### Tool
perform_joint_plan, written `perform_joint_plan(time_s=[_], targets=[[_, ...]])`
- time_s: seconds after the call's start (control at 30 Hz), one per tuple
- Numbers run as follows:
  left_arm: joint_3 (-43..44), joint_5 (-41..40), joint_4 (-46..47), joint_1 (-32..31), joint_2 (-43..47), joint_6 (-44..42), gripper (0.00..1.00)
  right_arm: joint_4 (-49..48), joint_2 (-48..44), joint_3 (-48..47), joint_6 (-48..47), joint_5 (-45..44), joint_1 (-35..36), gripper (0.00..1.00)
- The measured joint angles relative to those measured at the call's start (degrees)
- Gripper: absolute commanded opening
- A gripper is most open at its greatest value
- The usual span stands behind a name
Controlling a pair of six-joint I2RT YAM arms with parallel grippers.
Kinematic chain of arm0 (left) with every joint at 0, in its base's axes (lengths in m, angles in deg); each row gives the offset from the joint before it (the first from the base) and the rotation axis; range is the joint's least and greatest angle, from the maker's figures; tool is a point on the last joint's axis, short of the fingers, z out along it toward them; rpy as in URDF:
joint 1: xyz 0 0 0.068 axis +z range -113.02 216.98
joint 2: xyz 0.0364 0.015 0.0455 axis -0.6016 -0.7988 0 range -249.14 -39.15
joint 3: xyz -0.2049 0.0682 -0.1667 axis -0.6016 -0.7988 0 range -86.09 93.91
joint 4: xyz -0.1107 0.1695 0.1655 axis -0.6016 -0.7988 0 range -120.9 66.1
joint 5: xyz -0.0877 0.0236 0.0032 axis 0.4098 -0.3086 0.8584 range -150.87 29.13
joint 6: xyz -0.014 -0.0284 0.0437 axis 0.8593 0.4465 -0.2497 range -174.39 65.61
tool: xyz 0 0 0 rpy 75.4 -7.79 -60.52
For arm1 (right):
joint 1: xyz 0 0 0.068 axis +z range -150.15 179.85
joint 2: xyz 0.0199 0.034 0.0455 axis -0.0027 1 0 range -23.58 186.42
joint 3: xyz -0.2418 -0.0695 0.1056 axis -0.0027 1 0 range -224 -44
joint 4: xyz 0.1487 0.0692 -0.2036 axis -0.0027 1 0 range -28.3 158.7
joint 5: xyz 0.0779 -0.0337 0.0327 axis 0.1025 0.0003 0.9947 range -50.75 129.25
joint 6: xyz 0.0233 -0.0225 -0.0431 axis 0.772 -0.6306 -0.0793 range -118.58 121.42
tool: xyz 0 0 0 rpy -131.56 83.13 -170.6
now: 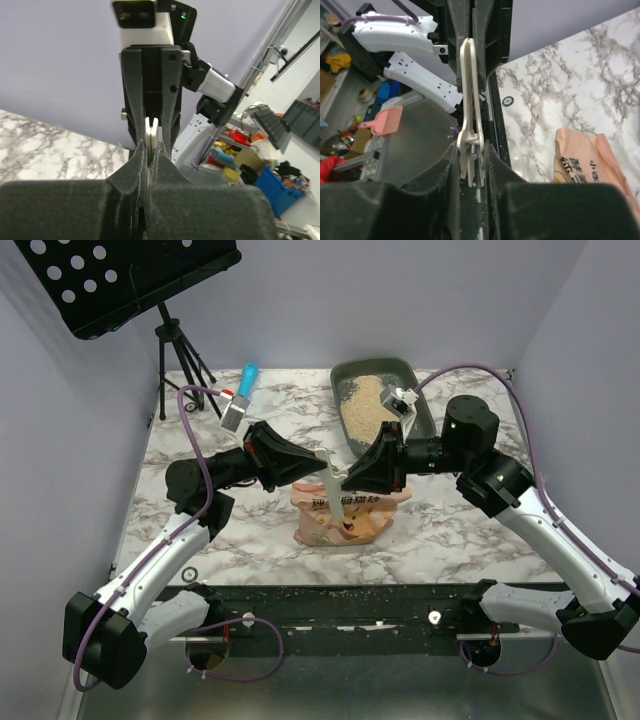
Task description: Fill the litter box with clean litter
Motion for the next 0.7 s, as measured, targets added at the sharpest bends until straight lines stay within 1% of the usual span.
perform_joint_plan(time_s=[0.03, 0.07, 0.1, 0.17, 0.2, 0.27, 0.37, 0.43, 0.6, 0.7], targets=[[0.0, 0.0, 0.0, 0.0, 0.0, 0.0, 0.13, -0.2, 0.2, 0.0, 0.0, 0.3, 0.0, 0.00], [0.0, 0.2, -0.1, 0.0, -0.1, 0.2, 0.31, -0.2, 0.4, 0.0, -0.2, 0.4, 0.0, 0.00], [0.0, 0.3, -0.2, 0.2, -0.1, 0.4, 0.53, -0.2, 0.5, 0.0, 0.0, 0.3, 0.0, 0.00], [0.2, 0.3, -0.9, 0.4, -0.2, 0.0, 0.77, -0.1, 0.4, 0.1, 0.0, -0.4, 0.0, 0.00], [0.4, 0.4, -1.5, 0.3, -0.2, -0.2, 0.83, 0.0, 0.3, 0.2, 0.0, -1.4, 0.0, 0.00], [1.0, 0.6, -4.2, 0.3, 0.0, -1.9, 0.88, 0.6, -0.3, 0.5, -0.3, -3.4, 0.0, 0.00], [2.3, -0.1, -14.6, 0.4, 2.2, -9.0, 0.89, 2.3, -1.9, 0.6, -1.3, -7.0, 0.0, 0.00], [3.6, -1.5, -22.6, 0.4, 4.2, -15.2, 0.89, 4.6, -3.3, 0.2, -2.6, -9.9, 0.0, 0.00], [6.4, -7.4, -40.2, 0.4, 10.1, -30.7, 0.89, 11.0, -5.7, -2.5, -6.6, -17.4, 0.0, 0.00], [7.5, -11.8, -48.4, 0.4, 11.1, -37.6, 0.89, 15.0, -7.2, -3.6, -9.9, -21.5, 0.0, 0.00]])
